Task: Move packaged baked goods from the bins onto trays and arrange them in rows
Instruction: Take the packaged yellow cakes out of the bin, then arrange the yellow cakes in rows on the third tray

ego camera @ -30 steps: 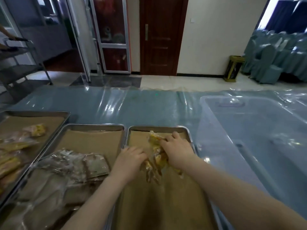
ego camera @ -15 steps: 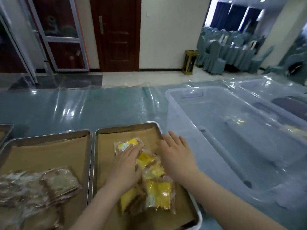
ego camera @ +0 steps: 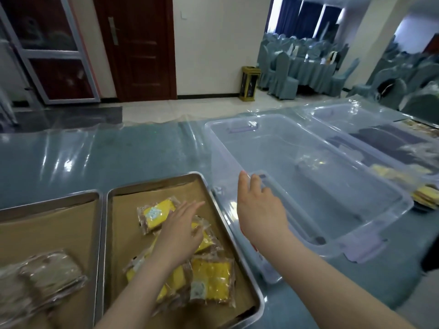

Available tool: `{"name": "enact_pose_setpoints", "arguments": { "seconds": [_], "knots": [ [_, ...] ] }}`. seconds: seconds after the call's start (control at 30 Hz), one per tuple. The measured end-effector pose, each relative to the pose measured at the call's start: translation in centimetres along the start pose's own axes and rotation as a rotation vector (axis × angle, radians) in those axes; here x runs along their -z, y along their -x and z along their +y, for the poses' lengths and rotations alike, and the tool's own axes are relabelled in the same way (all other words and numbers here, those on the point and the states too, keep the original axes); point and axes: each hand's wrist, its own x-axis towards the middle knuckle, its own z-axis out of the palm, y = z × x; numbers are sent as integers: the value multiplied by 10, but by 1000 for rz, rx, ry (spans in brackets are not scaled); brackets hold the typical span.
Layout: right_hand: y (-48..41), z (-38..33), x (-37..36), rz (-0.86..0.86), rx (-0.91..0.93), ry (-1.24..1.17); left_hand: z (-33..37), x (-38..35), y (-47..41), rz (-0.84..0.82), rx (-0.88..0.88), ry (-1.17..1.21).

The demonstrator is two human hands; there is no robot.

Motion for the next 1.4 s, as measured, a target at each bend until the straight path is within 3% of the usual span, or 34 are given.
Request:
{"name": "enact_pose_setpoints", "arguments": {
  "seconds": [0.23,0.3,0.4,0.5,0.6,0.77,0.87,1.07,1.4],
  "knots": [
    [-22,-7,-4,18,48,33,-23,7,19,71,195,74],
    [-20,-11,-16,122,180,4,-30,7,34,89,245,94],
    [-13,-22,-45,253,420,-223,-39,8,53,117,281,99],
    [-1,-36,-82,5,477,-363,-45,8,67,167,312,62],
    [7,-44,-121,-186,521,-481,-52,-2,87,99,430,56],
    [17,-73,-154,-488,377,-699,-58,-27,127,-44,534,91],
    [15,-90,-167,-456,353,-588,-61,-33,148,-47,588,69],
    [26,-114,-188,-318,582,-328,-71,-42,184,15,681,36],
    [20,-87,-188,-349,543,-434,-64,-62,164,142,832,-221]
  ]
}}
